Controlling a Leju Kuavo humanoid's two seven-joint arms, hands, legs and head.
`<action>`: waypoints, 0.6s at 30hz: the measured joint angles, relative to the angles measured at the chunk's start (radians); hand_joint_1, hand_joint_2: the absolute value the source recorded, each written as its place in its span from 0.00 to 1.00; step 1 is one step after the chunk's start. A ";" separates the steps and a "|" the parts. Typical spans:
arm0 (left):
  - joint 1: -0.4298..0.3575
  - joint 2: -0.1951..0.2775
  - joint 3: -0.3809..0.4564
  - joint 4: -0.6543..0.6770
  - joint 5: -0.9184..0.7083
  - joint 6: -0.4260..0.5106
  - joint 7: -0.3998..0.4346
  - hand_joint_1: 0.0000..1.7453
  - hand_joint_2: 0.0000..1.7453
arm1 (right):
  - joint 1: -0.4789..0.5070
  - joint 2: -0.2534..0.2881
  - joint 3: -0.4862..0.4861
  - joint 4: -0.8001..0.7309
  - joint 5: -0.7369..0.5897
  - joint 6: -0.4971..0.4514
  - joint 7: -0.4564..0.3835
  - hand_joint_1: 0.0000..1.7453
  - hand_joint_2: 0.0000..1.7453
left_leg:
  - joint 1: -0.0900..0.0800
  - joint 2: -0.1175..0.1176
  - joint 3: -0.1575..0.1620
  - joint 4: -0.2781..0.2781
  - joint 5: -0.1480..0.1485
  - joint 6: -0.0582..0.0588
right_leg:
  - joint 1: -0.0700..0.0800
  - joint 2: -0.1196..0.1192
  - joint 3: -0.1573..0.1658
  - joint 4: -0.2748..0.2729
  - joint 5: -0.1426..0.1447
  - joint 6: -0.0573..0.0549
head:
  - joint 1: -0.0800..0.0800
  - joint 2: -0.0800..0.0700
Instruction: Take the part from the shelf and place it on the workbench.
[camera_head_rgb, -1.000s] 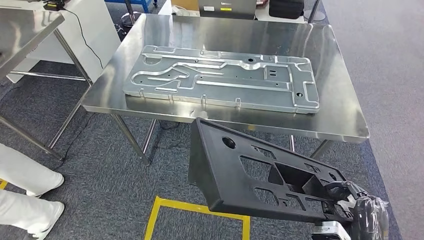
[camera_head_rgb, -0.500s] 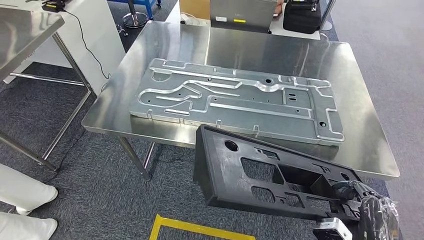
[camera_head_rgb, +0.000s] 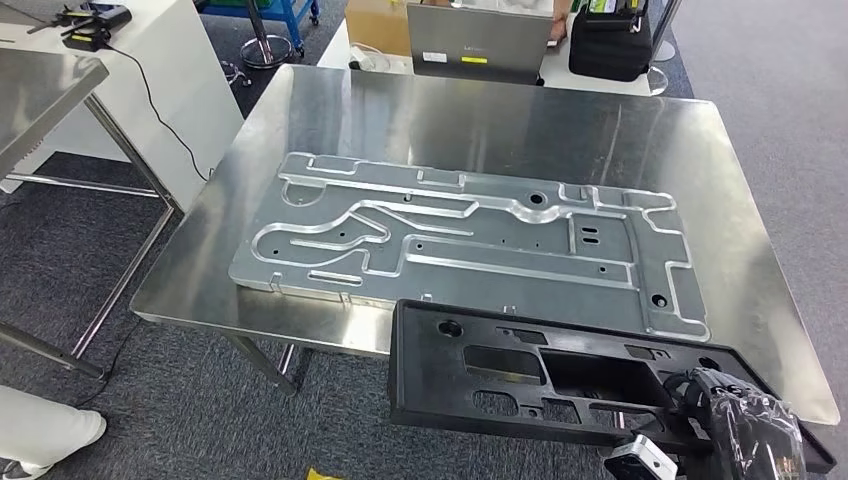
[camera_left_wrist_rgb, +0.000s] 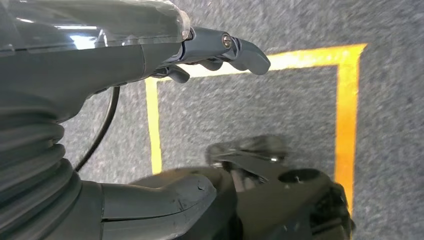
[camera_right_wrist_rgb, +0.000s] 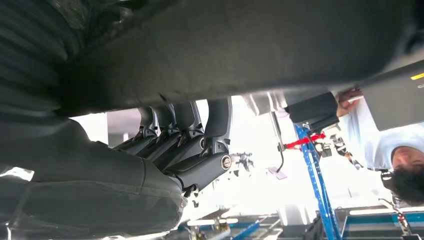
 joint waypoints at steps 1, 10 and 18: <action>0.001 0.001 0.000 0.000 -0.001 0.000 0.000 0.00 1.00 | -0.001 -0.002 -0.004 0.000 0.004 0.002 0.000 1.00 1.00 | -0.001 0.001 -0.001 -0.052 0.068 0.003 | 0.000 0.000 0.014 0.001 -0.012 0.004 | 0.000 0.000; -0.011 0.006 -0.007 0.000 -0.036 -0.017 0.011 0.00 1.00 | -0.054 -0.118 -0.058 0.013 0.106 0.056 0.051 1.00 1.00 | -0.005 0.003 0.018 -0.153 0.177 0.051 | -0.003 -0.004 -0.029 0.131 -0.121 0.056 | 0.001 0.000; -0.028 0.007 -0.037 0.000 -0.077 -0.029 0.022 0.00 1.00 | -0.208 -0.307 -0.124 0.187 0.217 0.161 0.097 1.00 1.00 | -0.018 -0.003 0.046 -0.152 0.156 0.053 | 0.001 -0.004 -0.061 0.038 0.027 0.043 | 0.000 0.000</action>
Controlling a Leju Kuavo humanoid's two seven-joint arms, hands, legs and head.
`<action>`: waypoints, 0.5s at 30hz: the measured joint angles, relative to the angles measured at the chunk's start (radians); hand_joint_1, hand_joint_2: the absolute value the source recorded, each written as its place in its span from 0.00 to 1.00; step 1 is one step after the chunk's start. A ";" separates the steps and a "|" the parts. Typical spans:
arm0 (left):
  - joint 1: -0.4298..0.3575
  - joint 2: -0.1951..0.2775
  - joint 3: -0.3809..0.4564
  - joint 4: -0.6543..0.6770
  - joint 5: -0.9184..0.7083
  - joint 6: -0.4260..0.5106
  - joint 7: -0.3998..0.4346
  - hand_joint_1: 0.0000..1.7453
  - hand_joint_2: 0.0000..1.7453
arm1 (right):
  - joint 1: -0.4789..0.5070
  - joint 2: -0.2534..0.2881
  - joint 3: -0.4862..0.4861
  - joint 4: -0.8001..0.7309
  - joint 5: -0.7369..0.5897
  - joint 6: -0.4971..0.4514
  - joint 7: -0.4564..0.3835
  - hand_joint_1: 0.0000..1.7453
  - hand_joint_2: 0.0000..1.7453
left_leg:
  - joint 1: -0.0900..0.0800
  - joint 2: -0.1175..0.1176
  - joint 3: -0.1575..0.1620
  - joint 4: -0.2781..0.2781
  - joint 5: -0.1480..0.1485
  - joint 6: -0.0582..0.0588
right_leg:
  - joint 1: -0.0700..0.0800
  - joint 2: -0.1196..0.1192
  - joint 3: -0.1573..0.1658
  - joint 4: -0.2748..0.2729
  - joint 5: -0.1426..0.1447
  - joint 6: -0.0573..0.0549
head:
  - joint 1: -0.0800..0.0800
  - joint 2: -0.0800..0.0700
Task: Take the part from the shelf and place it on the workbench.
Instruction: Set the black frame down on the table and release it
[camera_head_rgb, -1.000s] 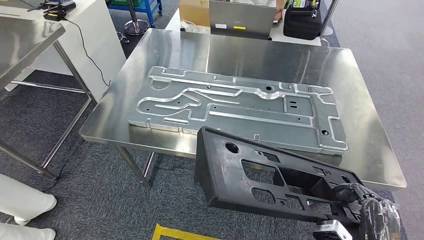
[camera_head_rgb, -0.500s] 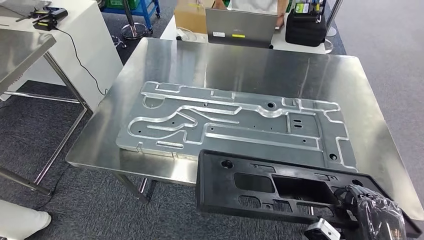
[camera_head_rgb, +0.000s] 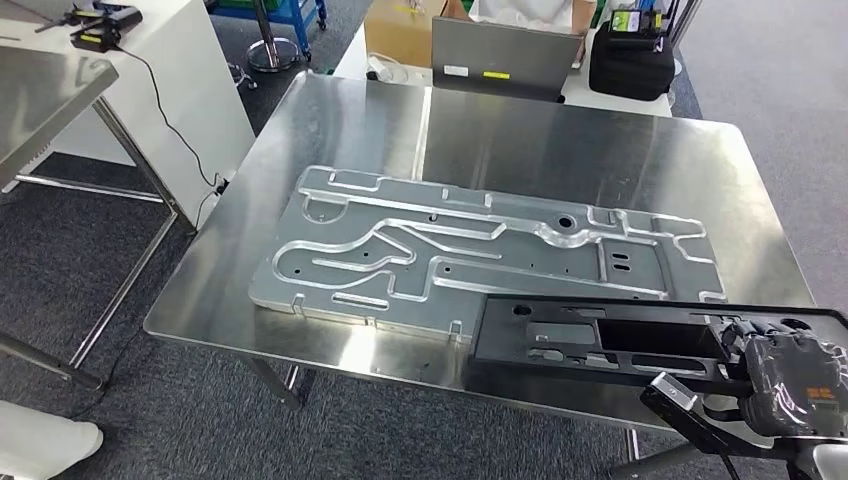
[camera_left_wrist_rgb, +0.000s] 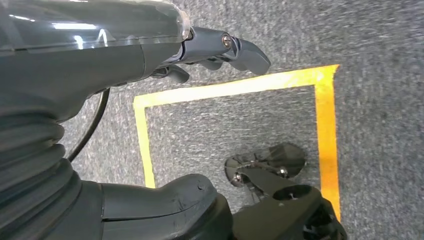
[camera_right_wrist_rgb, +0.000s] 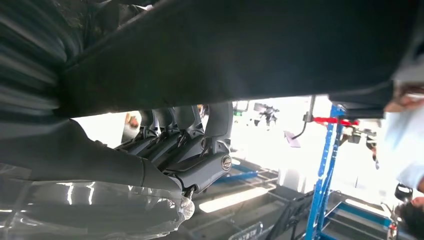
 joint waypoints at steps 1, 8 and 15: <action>-0.002 0.000 -0.004 0.000 -0.002 -0.001 0.001 0.00 1.00 | -0.015 -0.019 0.001 0.025 0.010 0.006 0.004 1.00 1.00 | -0.001 -0.001 -0.002 0.000 0.000 -0.004 | 0.003 0.000 0.004 -0.016 -0.001 -0.005 | 0.000 0.000; -0.006 0.002 -0.013 0.000 -0.007 0.002 0.005 0.00 1.00 | -0.075 -0.106 0.022 0.143 0.015 0.027 0.015 1.00 1.00 | 0.002 0.002 -0.086 0.182 -0.102 -0.037 | -0.007 -0.006 0.007 -0.039 0.010 -0.032 | 0.000 0.000; -0.009 0.003 -0.015 0.000 -0.016 0.002 0.010 0.00 1.00 | -0.113 -0.134 0.049 0.204 0.008 0.038 0.024 1.00 1.00 | 0.004 0.004 -0.005 0.028 -0.014 -0.028 | -0.003 -0.002 0.006 -0.030 0.007 -0.023 | 0.000 0.000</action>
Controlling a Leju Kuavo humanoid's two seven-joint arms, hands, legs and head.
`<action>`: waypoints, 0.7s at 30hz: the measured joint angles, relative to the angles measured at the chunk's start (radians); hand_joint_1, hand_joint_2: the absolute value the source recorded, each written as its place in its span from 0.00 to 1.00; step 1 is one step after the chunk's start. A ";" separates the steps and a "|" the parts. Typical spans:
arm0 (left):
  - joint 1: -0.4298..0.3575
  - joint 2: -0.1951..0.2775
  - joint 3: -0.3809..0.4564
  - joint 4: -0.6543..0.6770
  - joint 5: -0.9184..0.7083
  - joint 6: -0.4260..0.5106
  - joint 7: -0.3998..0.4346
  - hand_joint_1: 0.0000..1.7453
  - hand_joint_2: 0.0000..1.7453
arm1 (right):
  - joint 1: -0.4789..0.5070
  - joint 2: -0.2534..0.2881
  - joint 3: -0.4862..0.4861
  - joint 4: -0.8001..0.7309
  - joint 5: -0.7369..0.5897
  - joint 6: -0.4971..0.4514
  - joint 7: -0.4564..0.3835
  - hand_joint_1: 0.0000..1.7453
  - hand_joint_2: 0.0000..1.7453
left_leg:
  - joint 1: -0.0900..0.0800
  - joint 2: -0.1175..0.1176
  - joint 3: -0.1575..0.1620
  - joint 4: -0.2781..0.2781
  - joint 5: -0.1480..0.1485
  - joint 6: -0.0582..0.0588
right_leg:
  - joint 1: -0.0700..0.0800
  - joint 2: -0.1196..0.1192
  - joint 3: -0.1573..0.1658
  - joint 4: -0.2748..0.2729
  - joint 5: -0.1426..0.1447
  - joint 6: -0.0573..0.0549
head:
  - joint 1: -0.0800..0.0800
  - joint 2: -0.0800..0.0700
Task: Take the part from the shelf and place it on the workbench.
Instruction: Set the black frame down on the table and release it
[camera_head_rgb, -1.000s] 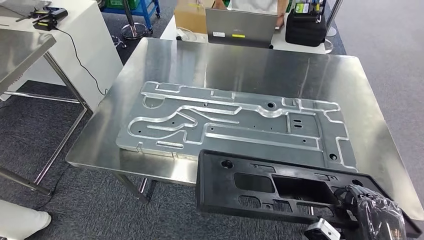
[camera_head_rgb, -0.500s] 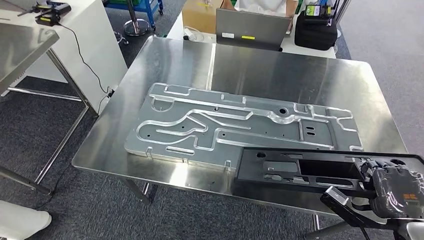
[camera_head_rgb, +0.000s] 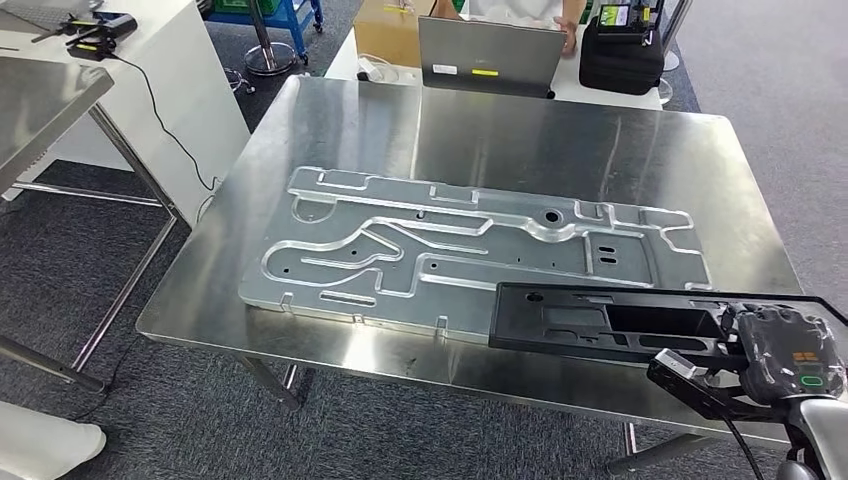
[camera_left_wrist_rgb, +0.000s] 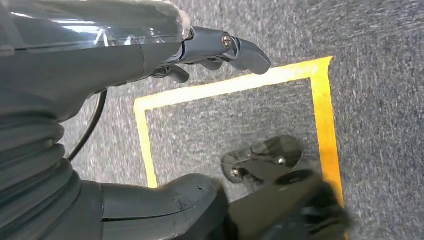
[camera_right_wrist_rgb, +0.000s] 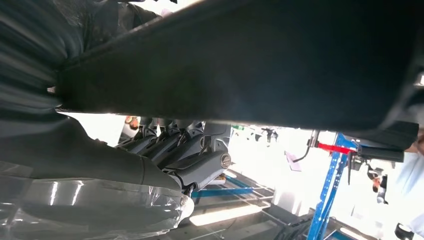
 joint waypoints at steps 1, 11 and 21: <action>-0.002 0.000 0.000 0.000 0.000 0.000 0.000 0.00 1.00 | -0.007 -0.002 0.003 0.007 0.002 0.000 0.005 1.00 1.00 | -0.002 0.000 0.012 -0.027 0.004 0.005 | 0.001 0.001 0.000 0.000 0.000 0.007 | 0.000 0.000; -0.001 -0.001 -0.006 0.000 -0.007 0.000 0.004 0.00 1.00 | -0.047 -0.017 0.023 0.080 0.038 0.024 0.055 1.00 1.00 | -0.002 0.000 0.010 -0.056 0.033 0.040 | -0.005 -0.001 -0.121 0.258 -0.123 0.047 | 0.000 0.000; -0.002 -0.003 -0.013 0.000 -0.008 0.016 0.007 0.00 1.00 | -0.102 0.002 0.086 0.204 0.077 0.016 0.079 1.00 1.00 | -0.008 -0.003 -0.011 -0.002 -0.007 0.002 | -0.003 -0.001 -0.008 -0.013 0.016 -0.001 | 0.000 0.000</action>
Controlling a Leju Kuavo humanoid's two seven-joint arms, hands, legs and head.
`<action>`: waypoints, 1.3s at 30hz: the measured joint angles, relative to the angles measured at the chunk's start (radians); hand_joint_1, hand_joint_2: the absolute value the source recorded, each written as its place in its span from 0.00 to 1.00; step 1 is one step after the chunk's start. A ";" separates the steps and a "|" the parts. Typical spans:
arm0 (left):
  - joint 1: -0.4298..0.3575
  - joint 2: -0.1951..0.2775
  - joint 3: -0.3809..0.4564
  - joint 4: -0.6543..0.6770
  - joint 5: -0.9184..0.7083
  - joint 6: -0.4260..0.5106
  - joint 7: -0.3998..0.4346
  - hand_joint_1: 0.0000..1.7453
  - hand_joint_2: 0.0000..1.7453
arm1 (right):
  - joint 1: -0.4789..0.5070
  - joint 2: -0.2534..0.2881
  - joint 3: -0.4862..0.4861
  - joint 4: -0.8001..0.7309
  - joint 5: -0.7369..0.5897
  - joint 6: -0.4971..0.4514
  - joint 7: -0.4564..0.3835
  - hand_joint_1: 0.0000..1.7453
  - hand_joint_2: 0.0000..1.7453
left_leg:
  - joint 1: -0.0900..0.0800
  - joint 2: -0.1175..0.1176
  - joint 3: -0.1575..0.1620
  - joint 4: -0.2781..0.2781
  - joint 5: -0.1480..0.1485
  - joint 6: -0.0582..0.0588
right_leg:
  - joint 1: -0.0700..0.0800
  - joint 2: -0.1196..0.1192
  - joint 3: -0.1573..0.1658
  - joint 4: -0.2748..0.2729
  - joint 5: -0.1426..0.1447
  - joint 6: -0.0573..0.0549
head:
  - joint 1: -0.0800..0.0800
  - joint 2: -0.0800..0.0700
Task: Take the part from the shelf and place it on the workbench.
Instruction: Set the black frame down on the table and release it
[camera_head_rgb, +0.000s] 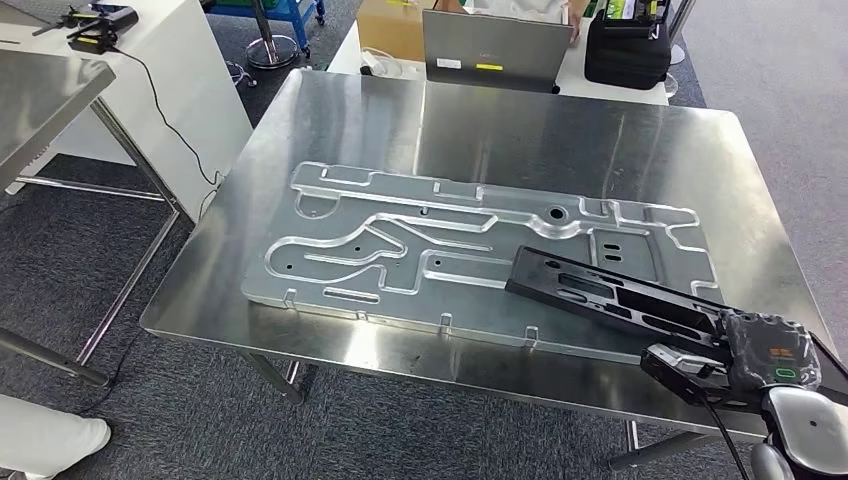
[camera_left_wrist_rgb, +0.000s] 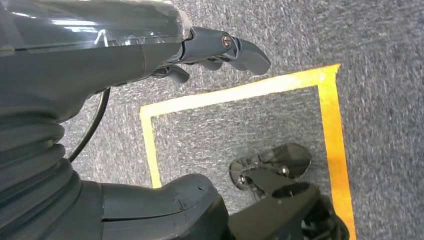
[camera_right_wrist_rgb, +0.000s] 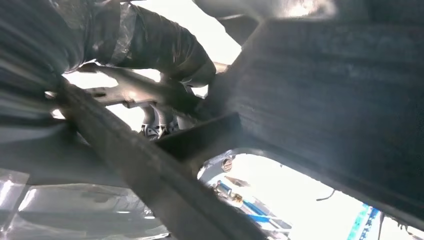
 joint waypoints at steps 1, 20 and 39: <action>-0.001 0.000 -0.001 0.000 0.000 0.001 0.001 0.00 1.00 | -0.008 0.002 0.008 0.010 0.001 -0.001 0.001 1.00 1.00 | 0.001 0.001 -0.023 0.051 -0.030 -0.004 | -0.001 -0.001 0.001 -0.002 0.001 -0.005 | 0.000 0.000; 0.002 0.000 -0.001 0.000 0.014 -0.005 0.001 0.00 1.00 | -0.102 0.037 0.116 0.131 0.014 -0.018 0.011 1.00 1.00 | 0.006 0.004 0.031 -0.063 0.037 0.034 | -0.001 0.000 -0.126 0.271 -0.128 0.043 | 0.000 0.000; -0.006 -0.001 -0.011 0.000 -0.010 -0.014 0.010 0.00 1.00 | -0.301 0.036 0.284 0.155 -0.026 -0.014 -0.018 1.00 1.00 | 0.008 0.005 -0.037 0.072 0.003 -0.004 | 0.009 -0.004 -0.011 0.009 0.006 -0.014 | 0.000 0.000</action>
